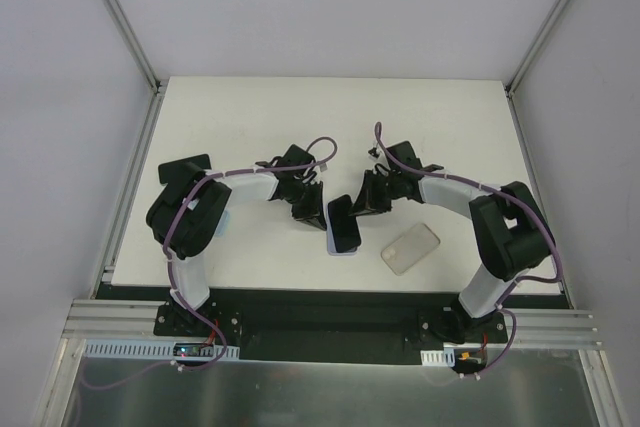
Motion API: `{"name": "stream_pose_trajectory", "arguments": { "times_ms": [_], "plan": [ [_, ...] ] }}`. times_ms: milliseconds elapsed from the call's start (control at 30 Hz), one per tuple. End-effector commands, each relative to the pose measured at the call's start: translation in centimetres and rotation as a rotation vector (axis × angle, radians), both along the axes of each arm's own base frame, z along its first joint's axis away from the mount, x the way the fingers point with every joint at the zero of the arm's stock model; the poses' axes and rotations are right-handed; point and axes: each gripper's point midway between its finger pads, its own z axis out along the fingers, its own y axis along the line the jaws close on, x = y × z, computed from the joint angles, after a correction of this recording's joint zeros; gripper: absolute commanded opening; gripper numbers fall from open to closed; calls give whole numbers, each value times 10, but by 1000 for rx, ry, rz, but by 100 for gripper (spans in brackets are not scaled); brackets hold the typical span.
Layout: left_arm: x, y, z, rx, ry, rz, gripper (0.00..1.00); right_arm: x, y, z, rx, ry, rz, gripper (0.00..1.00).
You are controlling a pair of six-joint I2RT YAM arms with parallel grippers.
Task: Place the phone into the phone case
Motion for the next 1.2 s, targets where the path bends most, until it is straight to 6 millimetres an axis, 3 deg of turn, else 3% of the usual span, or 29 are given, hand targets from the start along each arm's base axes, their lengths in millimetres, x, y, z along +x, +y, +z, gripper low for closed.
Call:
{"name": "stream_pose_trajectory", "arguments": {
  "times_ms": [0, 333, 500, 700, 767, 900, 933, 1033, 1167],
  "plan": [
    [-14, -11, -2, -28, 37, -11, 0, 4, -8, -26, -41, 30, -63, 1],
    [-24, -12, -4, -33, 48, -1, 0, 4, -10, -32, -39, 36, -125, 1],
    [-22, -14, -4, -35, 48, 4, 0, -8, -13, -44, -53, 73, -137, 2],
    [-26, -13, -6, -28, 47, 17, 0, -10, -6, -38, -36, 60, -145, 4],
    [-25, -13, 0, -36, 34, 27, 0, -12, -10, -35, -58, 66, -157, 9],
    [-21, -9, 11, -31, -17, 51, 0, -10, -10, -6, -52, 24, -130, 23],
    [-21, -6, 13, -23, -25, 58, 0, -13, -12, 1, -60, 30, -126, 33],
    [-15, 1, 22, 4, -67, 82, 2, -14, -18, 22, -82, -4, -117, 50],
    [-5, 5, 35, 21, -115, 103, 13, -14, -36, 29, -170, -42, -124, 56]
  ]
}}
